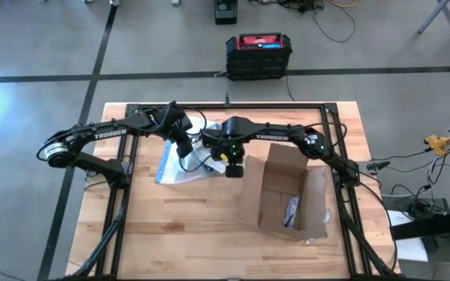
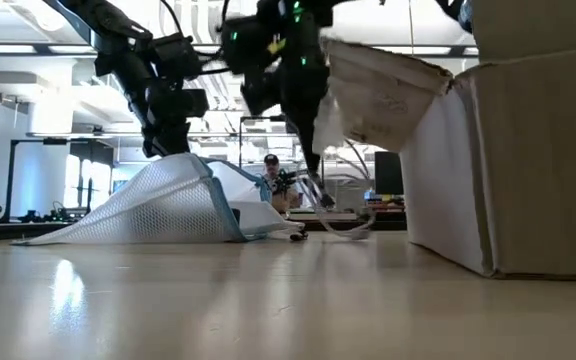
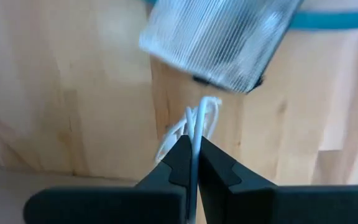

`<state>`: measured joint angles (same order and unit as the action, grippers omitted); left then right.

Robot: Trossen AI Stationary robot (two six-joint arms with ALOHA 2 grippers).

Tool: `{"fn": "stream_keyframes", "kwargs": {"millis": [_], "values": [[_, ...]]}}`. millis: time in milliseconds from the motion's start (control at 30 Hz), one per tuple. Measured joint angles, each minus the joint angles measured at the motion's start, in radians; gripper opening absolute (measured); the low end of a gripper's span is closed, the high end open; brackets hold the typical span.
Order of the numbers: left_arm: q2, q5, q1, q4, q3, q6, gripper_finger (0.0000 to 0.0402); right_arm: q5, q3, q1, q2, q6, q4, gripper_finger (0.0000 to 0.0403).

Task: Pack items into zip bag
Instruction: Put the white charger cable into the blue transparent zip bag

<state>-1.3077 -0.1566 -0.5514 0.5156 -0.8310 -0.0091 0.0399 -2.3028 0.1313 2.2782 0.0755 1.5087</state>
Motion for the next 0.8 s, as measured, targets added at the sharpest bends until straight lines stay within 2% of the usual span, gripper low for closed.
{"fn": "stream_keyframes", "kwargs": {"millis": [267,467,633,700,800], "values": [[0.027,-0.044,0.000,-0.008,-0.006,0.008,0.0000,-0.042,0.002,0.004,-0.134,-0.131,-0.245,0.0001],[0.023,-0.055,0.000,-0.021,-0.006,-0.004,0.0000,-0.043,0.032,0.013,-0.134,-0.118,-0.400,0.0000],[0.023,-0.209,0.006,-0.021,-0.006,-0.008,0.0000,-0.043,0.100,0.013,-0.104,-0.103,-0.524,0.0000],[0.023,-0.207,0.013,-0.021,-0.006,-0.008,0.0000,-0.080,0.151,0.013,-0.086,-0.084,-0.592,0.0000],[0.023,-0.206,0.016,-0.018,-0.006,-0.013,0.0000,-0.190,0.233,0.015,-0.059,-0.052,-0.707,0.0000]]}}
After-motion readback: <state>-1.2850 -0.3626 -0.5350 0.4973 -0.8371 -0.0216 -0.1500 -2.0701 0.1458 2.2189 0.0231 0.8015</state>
